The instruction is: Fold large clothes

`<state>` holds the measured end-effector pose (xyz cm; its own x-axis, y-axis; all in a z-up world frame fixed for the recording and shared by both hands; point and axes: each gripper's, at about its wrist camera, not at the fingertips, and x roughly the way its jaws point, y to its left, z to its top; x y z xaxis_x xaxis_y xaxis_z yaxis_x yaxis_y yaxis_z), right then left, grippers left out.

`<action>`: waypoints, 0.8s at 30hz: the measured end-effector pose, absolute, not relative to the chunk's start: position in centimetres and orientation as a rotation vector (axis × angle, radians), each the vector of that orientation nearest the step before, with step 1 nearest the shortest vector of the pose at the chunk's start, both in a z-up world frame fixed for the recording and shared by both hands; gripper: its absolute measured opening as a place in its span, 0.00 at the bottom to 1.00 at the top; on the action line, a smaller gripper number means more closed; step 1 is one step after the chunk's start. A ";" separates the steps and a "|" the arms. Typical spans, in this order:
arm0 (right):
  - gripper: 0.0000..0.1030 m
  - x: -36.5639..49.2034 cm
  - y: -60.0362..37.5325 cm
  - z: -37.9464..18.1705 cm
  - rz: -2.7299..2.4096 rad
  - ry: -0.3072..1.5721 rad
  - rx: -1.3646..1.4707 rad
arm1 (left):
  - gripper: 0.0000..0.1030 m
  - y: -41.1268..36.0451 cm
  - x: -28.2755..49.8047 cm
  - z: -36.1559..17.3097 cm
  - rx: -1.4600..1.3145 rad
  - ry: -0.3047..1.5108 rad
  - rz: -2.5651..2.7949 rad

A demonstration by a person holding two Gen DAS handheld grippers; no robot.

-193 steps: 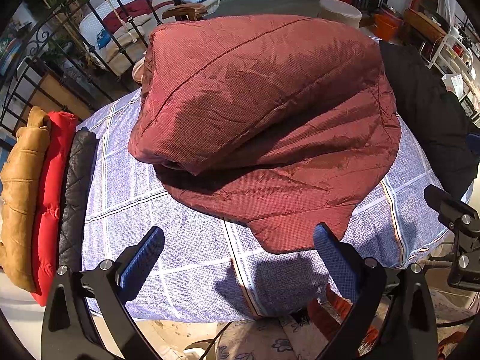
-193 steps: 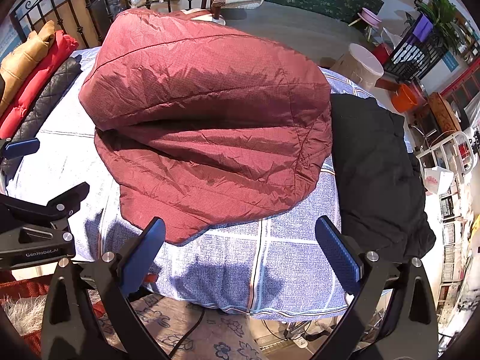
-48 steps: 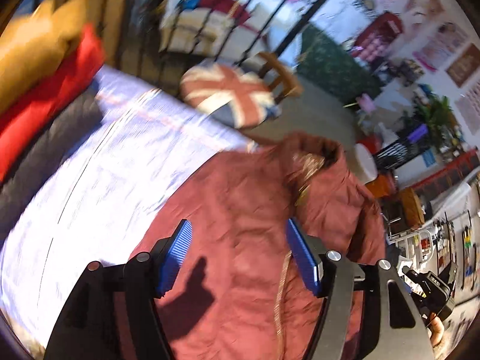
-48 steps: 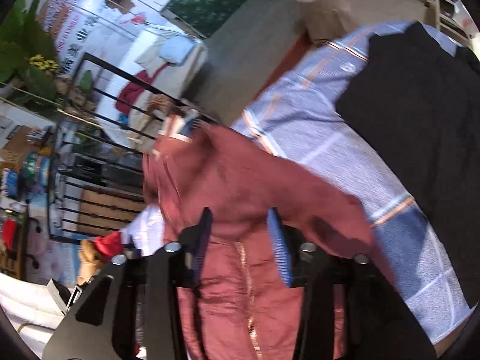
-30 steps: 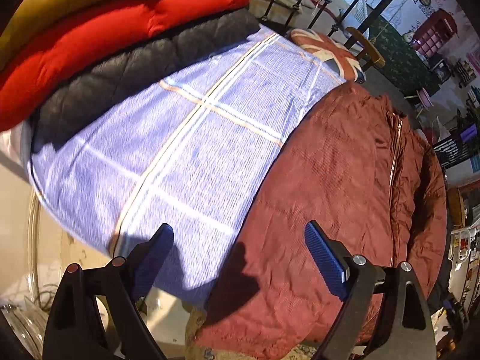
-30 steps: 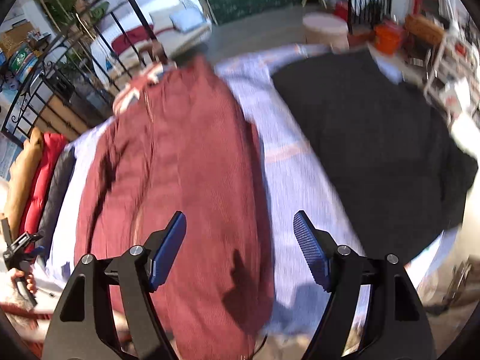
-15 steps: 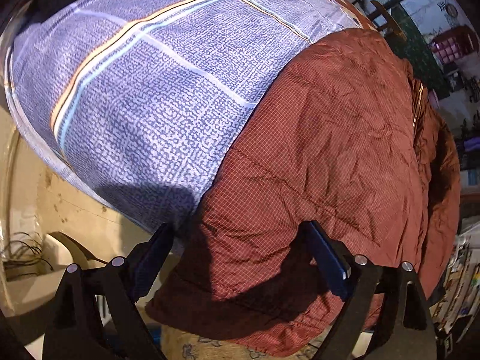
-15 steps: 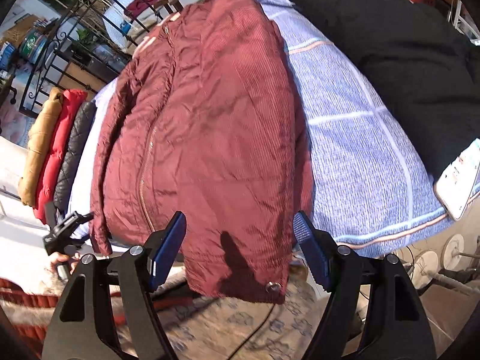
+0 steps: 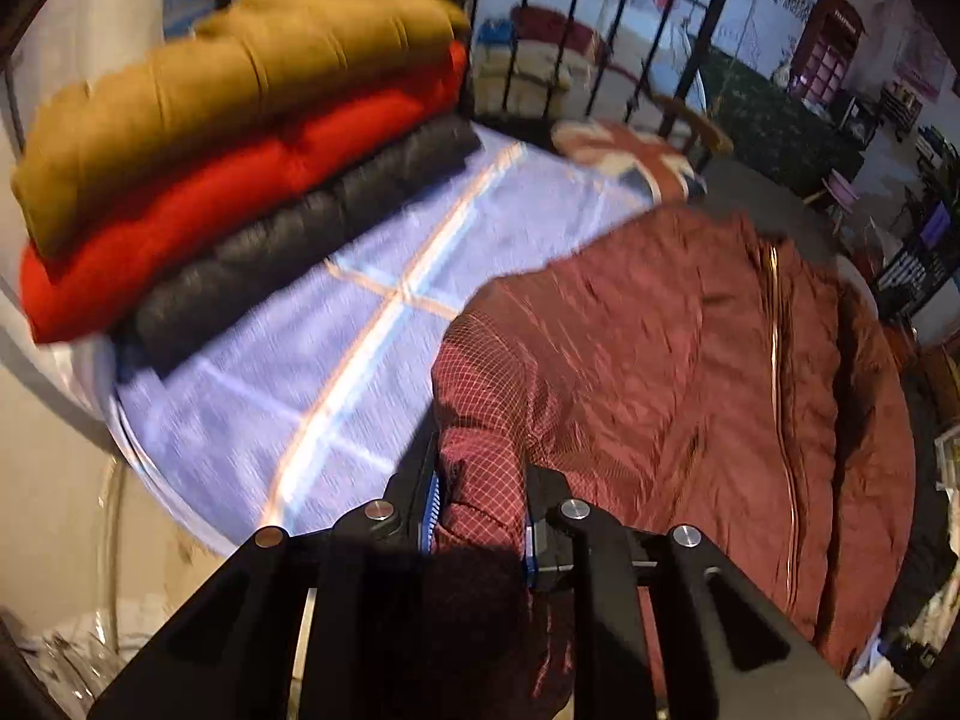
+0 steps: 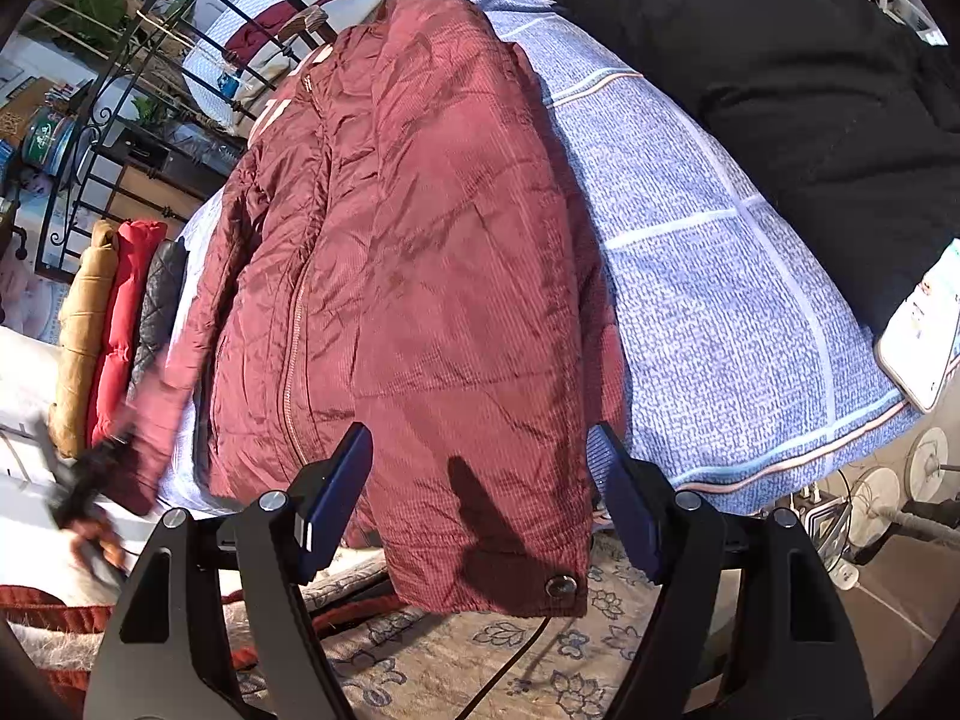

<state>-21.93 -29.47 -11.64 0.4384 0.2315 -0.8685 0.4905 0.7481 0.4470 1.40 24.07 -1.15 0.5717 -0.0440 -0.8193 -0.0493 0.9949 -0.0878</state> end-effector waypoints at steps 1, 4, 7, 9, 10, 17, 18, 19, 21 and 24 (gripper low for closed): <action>0.72 -21.5 -29.4 -11.7 -0.181 1.139 0.743 | 0.19 25.1 3.0 0.7 -0.099 0.917 0.030; 0.72 -20.5 -29.0 -12.2 -0.185 1.154 0.731 | 0.18 28.1 9.0 5.6 -0.082 0.792 0.085; 0.72 -19.5 -28.8 -12.3 -0.200 1.161 0.726 | 0.21 28.5 14.4 7.5 -0.012 0.745 0.113; 0.72 -18.7 -28.8 -12.3 -0.218 1.167 0.721 | 0.27 28.5 17.4 7.4 0.004 0.760 0.138; 0.72 -18.4 -28.8 -12.3 -0.226 1.170 0.719 | 0.37 28.7 19.0 7.1 -0.015 0.760 0.158; 0.72 -17.8 -29.5 -13.0 -0.331 1.199 0.715 | 0.91 29.0 19.9 4.5 -0.210 0.740 0.217; 0.72 -17.7 -29.6 -13.2 -0.341 1.204 0.722 | 0.91 28.6 19.4 4.0 -0.226 0.748 0.189; 0.72 -17.7 -29.6 -13.5 -0.350 1.212 0.728 | 0.91 27.9 19.1 3.3 -0.230 0.775 0.156; 0.69 -17.4 -29.4 -14.3 -0.371 1.233 0.734 | 0.91 25.9 18.8 1.5 -0.214 0.853 0.089; 0.47 -16.7 -28.4 -14.6 -0.373 1.252 0.695 | 0.91 22.7 17.8 -1.6 -0.198 0.961 -0.025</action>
<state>-16.65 -28.45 -14.64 0.2919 0.1103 -0.9501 0.6121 0.7418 0.2741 17.80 22.67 -1.62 0.5741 -0.1087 -0.8116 -0.0669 0.9816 -0.1788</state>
